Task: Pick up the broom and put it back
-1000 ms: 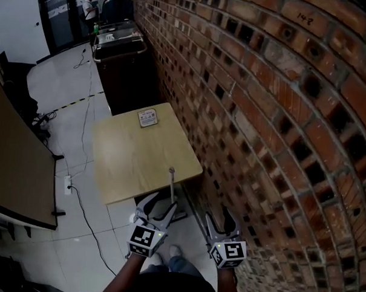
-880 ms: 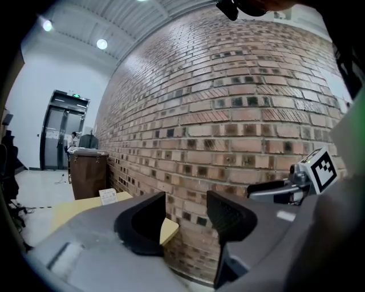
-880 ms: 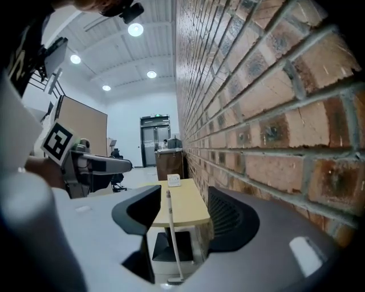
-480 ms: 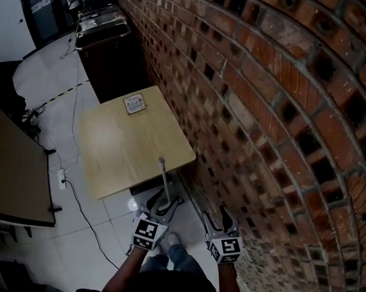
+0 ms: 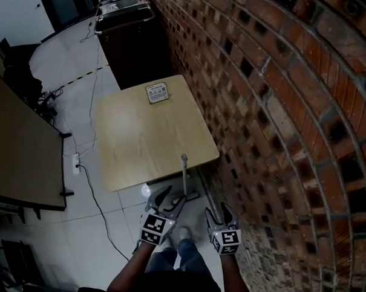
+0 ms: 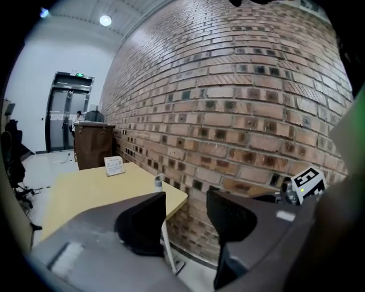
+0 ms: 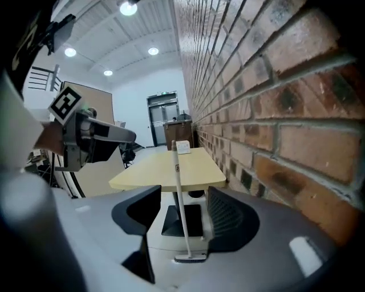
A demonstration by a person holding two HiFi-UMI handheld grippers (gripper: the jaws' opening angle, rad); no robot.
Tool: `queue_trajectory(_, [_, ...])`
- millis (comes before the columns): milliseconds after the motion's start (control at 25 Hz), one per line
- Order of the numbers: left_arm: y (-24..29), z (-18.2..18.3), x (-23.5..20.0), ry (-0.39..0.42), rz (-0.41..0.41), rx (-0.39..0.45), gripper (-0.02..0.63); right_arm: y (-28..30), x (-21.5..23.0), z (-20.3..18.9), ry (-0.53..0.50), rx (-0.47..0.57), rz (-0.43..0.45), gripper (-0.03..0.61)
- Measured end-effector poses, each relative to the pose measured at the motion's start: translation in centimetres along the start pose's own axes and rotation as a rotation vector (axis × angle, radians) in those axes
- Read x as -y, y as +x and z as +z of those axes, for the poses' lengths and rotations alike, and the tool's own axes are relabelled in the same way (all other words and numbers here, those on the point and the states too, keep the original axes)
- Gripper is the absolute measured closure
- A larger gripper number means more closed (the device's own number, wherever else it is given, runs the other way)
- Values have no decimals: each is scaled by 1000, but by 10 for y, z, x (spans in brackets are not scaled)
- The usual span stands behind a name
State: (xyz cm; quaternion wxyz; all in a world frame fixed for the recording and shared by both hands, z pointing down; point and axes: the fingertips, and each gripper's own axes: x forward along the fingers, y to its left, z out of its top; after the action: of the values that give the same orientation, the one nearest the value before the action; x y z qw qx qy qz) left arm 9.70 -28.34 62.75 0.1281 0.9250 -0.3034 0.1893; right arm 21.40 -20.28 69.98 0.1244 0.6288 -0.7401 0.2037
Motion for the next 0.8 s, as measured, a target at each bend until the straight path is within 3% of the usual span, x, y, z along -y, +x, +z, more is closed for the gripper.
queue_trajectory(360, [-10, -2, -55, -26, 92, -10, 391, 101, -22, -10, 2, -23, 99, 324])
queue_trajectory(800, [-41, -10, -106, -104, 218, -4, 391, 216, -26, 4, 1, -53, 124, 323])
